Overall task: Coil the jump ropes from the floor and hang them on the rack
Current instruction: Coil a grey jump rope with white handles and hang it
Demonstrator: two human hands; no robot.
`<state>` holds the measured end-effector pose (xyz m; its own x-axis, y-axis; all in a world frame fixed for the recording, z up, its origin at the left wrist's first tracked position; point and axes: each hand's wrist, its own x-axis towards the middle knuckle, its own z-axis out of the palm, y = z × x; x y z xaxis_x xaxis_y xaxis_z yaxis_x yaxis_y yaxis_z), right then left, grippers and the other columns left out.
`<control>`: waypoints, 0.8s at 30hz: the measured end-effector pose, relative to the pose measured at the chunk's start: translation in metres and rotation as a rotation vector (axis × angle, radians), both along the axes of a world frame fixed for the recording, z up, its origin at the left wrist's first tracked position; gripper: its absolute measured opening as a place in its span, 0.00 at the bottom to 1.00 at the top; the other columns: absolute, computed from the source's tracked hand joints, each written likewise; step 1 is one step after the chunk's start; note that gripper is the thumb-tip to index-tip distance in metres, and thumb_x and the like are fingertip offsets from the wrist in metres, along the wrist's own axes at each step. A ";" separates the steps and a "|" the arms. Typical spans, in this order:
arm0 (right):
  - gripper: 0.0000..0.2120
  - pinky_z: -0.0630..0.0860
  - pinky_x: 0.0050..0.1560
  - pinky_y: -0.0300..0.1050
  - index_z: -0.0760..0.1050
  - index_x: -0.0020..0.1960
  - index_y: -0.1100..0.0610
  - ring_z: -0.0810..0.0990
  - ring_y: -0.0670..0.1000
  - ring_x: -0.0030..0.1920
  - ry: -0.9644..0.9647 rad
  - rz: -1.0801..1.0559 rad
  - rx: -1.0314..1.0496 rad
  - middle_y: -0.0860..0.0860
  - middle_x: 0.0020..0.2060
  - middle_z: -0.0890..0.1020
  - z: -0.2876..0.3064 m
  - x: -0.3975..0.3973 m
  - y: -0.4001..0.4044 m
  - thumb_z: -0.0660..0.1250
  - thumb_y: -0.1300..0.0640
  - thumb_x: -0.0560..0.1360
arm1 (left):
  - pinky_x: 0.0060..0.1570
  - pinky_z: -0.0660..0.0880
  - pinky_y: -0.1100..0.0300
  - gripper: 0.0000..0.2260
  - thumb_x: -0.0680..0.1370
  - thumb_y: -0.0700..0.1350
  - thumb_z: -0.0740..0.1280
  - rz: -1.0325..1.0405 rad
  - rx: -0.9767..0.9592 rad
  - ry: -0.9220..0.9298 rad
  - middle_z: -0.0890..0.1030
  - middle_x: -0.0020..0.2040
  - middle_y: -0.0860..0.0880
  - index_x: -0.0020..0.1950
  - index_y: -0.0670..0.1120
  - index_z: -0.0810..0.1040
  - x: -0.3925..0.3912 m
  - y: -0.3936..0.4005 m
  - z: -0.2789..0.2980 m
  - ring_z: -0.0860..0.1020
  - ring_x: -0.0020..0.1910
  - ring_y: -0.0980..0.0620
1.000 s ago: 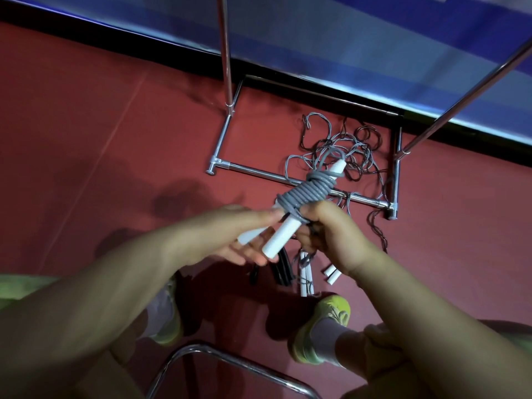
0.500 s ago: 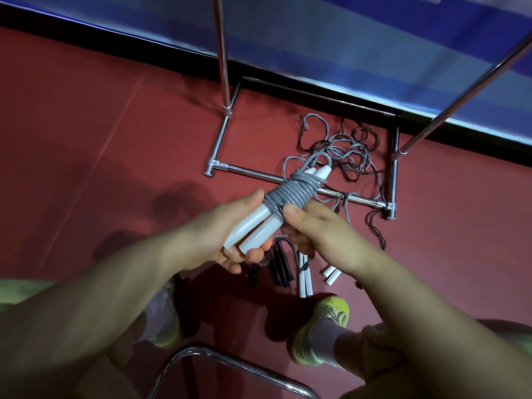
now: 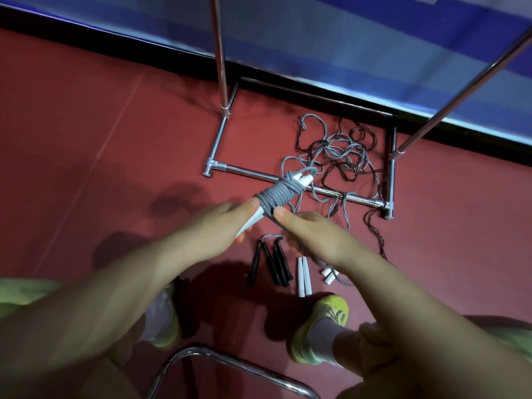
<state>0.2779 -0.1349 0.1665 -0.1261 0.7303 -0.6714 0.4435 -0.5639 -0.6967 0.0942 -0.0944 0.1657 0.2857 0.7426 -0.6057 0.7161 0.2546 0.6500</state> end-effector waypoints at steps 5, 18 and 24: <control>0.23 0.70 0.23 0.35 0.75 0.47 0.60 0.74 0.48 0.25 0.280 -0.169 -0.157 0.54 0.33 0.77 0.002 -0.004 0.000 0.55 0.40 0.78 | 0.44 0.71 0.54 0.22 0.75 0.66 0.53 -0.063 0.154 0.209 0.77 0.41 0.51 0.40 0.49 0.73 -0.003 0.003 -0.002 0.76 0.44 0.47; 0.19 0.71 0.31 0.40 0.77 0.43 0.57 0.73 0.49 0.28 0.355 -0.228 -0.118 0.50 0.31 0.78 -0.003 -0.007 -0.001 0.59 0.43 0.78 | 0.38 0.69 0.55 0.22 0.62 0.65 0.72 -0.137 0.236 0.224 0.74 0.40 0.55 0.44 0.52 0.71 0.000 0.001 0.009 0.73 0.38 0.56; 0.18 0.63 0.21 0.35 0.70 0.44 0.64 0.66 0.47 0.20 0.475 -0.363 0.014 0.57 0.26 0.69 -0.001 -0.006 0.003 0.59 0.48 0.65 | 0.54 0.74 0.53 0.37 0.61 0.78 0.58 0.177 -0.467 -0.247 0.81 0.47 0.52 0.53 0.50 0.79 0.003 0.004 0.020 0.79 0.47 0.53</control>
